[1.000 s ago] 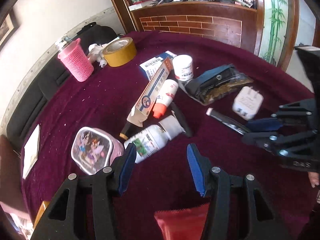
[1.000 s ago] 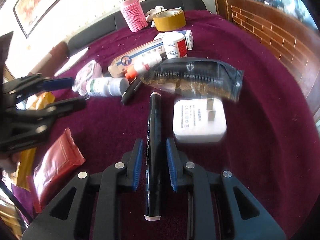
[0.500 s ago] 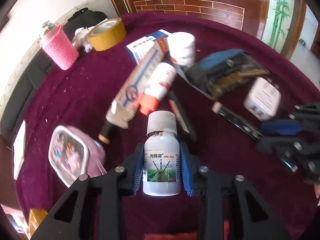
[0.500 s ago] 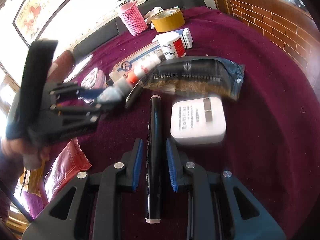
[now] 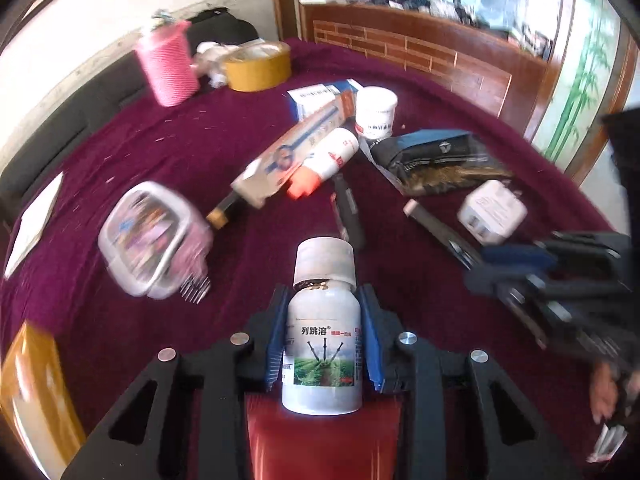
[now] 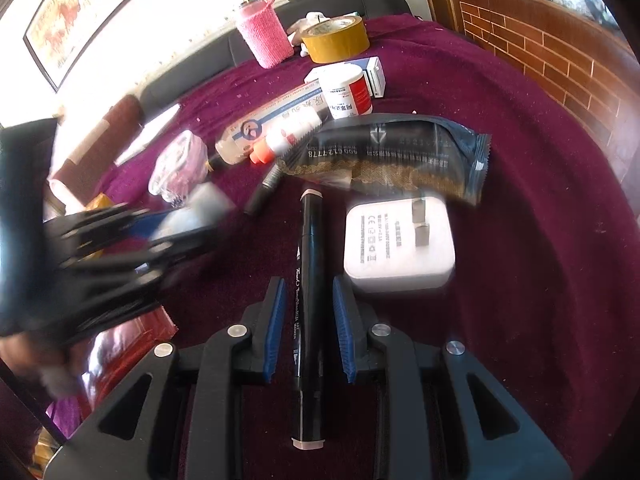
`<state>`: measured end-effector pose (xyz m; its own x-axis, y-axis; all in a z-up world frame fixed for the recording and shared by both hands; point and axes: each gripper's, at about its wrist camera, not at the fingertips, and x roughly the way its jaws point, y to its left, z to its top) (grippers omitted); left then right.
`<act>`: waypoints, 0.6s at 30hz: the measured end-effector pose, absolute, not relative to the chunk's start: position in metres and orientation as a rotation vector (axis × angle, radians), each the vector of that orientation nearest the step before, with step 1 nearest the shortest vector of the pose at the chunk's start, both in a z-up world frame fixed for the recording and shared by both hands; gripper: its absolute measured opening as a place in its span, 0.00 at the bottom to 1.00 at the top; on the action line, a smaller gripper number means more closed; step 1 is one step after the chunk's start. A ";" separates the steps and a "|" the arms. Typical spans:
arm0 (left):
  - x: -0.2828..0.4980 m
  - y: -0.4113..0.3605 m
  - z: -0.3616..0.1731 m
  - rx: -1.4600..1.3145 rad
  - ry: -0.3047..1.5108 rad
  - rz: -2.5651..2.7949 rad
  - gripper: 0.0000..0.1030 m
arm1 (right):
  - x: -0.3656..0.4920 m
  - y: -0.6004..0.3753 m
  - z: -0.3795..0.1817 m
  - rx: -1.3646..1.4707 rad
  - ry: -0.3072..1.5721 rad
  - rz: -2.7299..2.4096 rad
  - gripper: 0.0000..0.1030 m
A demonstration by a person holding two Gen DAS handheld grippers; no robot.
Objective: Organize objects
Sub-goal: 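Grasp the white pesticide bottle with the left gripper while the right gripper holds the marker, then carry bottle and marker into the yellow tray and open both grippers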
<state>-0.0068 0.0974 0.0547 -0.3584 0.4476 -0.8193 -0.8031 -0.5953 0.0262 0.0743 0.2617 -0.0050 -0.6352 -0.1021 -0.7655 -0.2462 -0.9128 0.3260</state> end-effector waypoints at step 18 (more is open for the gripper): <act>0.042 -0.121 0.116 -0.919 0.043 2.303 0.29 | 0.082 0.226 0.018 -1.321 0.395 2.650 0.12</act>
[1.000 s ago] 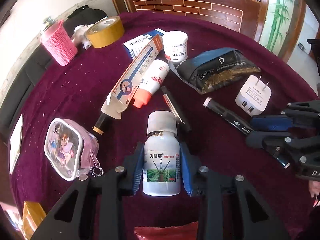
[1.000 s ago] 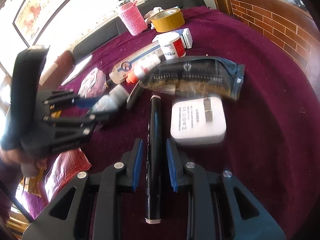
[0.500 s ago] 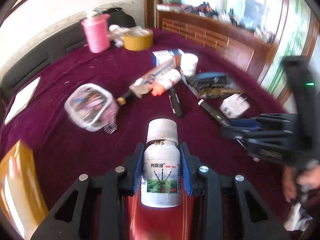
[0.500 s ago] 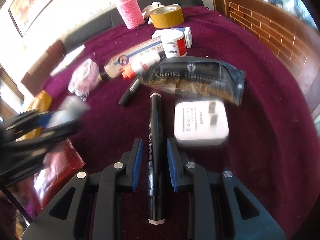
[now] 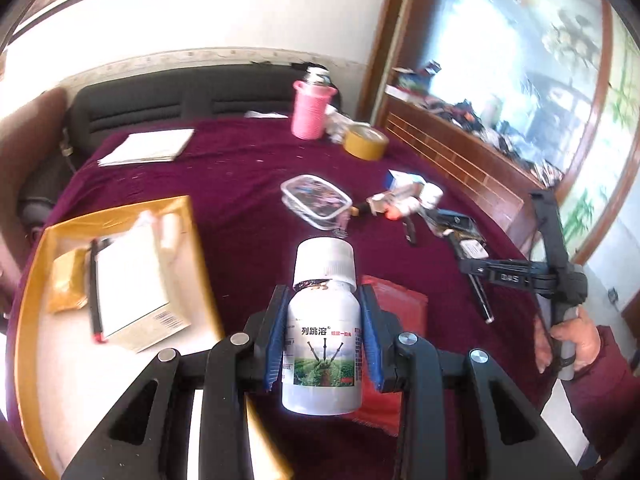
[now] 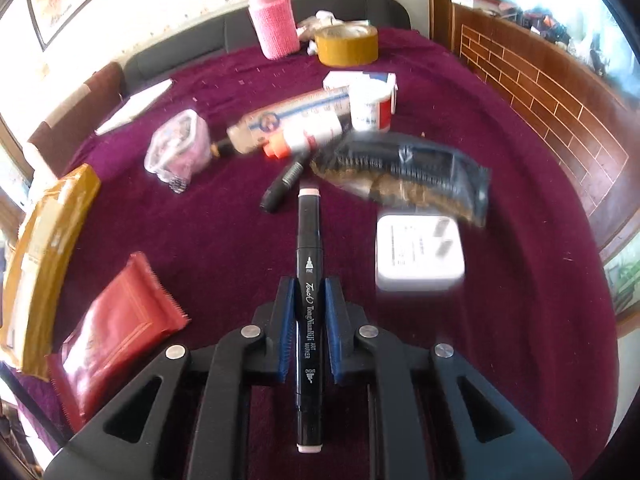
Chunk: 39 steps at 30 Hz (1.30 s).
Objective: Organize objects
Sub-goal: 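Carry bottle and marker into the yellow tray and open both grippers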
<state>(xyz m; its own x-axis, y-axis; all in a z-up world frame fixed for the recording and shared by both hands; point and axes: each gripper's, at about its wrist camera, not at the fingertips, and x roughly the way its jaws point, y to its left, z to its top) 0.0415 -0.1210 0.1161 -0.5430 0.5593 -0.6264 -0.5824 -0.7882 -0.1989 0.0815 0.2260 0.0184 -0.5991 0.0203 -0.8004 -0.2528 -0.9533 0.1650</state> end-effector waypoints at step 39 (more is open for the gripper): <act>-0.047 -0.294 0.036 -1.347 -0.157 2.629 0.31 | -0.057 -0.120 0.026 -1.995 0.299 3.121 0.13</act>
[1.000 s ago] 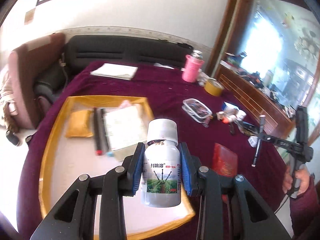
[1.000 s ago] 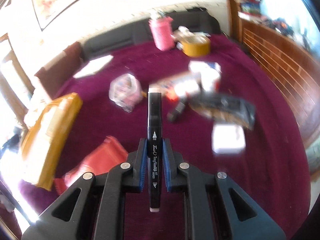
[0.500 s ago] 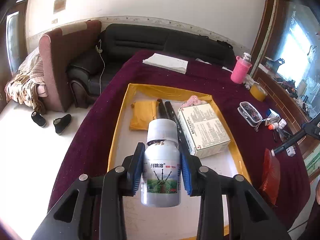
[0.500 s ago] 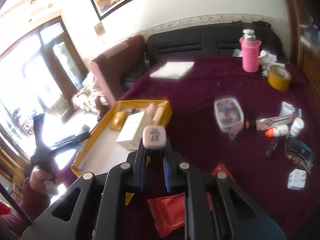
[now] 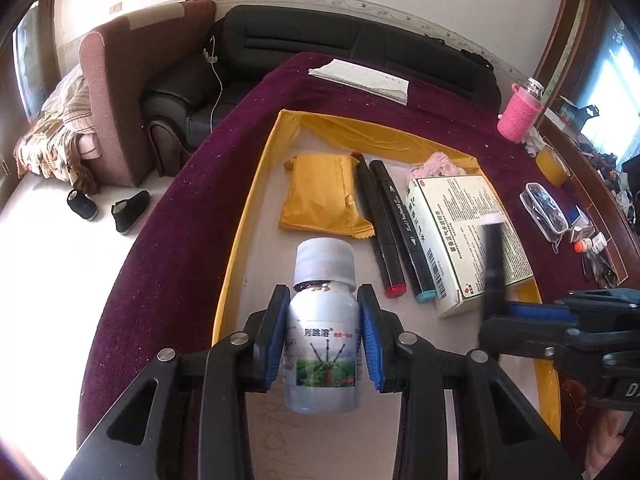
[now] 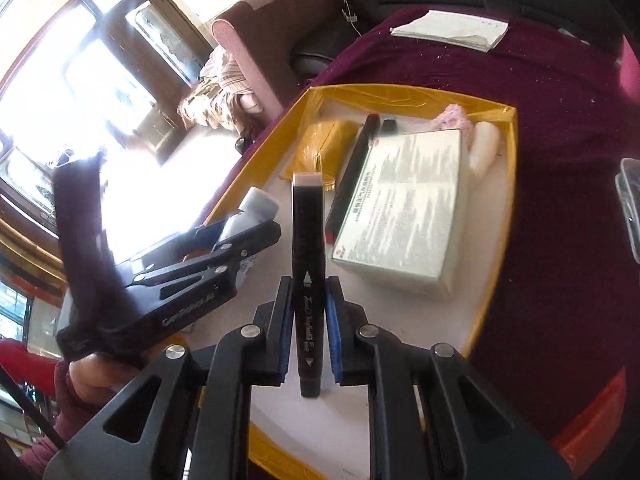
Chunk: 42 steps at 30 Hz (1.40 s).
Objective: Organize objects
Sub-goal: 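Carry bottle and marker into the yellow tray and open both grippers, then withdraw both grippers from the tray back over the table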
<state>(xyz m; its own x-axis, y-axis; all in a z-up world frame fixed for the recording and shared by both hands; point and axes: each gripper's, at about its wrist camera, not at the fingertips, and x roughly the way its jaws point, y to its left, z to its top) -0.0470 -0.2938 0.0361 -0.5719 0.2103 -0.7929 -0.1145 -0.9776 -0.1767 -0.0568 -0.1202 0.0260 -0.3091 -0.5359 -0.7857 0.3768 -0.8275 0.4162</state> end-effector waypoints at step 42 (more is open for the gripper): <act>0.071 -0.175 0.151 -0.878 -0.031 2.988 0.60 | 0.015 0.196 0.083 0.830 -0.468 -2.970 0.51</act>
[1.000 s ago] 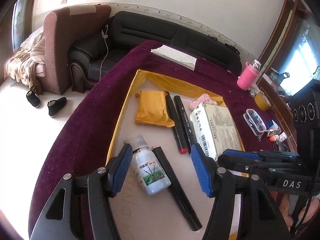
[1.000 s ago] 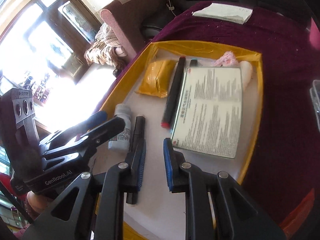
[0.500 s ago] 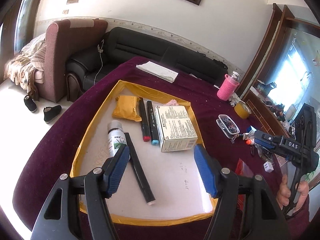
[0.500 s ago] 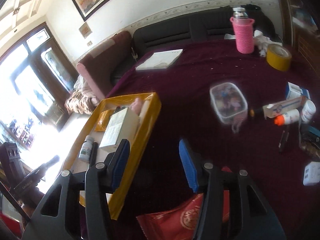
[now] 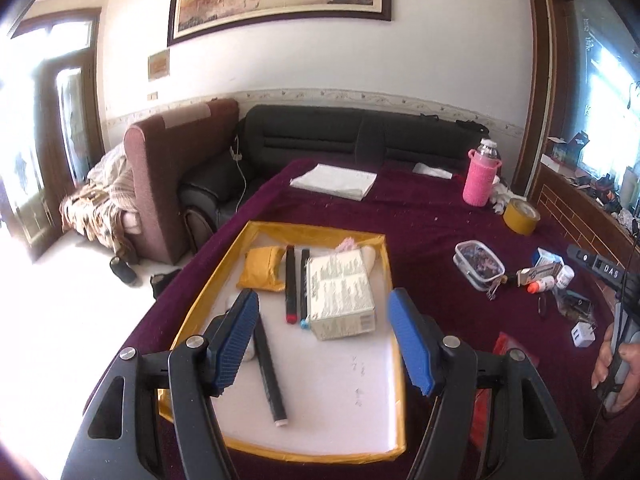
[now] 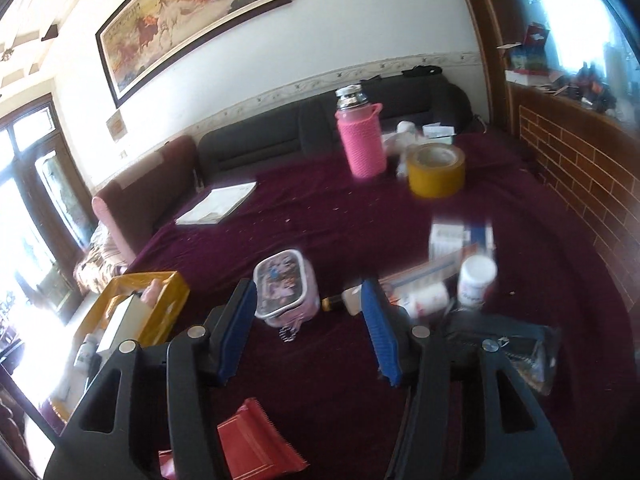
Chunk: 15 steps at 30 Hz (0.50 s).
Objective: Organize objects
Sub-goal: 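Withdraw both grippers from the tray back over the table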
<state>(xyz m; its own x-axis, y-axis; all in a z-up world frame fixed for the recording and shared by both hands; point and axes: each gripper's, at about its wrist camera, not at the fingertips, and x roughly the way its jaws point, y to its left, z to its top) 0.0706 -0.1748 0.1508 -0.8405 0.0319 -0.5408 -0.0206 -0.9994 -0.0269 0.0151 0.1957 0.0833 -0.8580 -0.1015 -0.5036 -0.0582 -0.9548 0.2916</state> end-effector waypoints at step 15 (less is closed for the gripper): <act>0.021 0.050 0.315 -0.330 0.119 2.849 0.60 | 0.006 0.245 0.053 0.879 -0.598 -3.107 0.59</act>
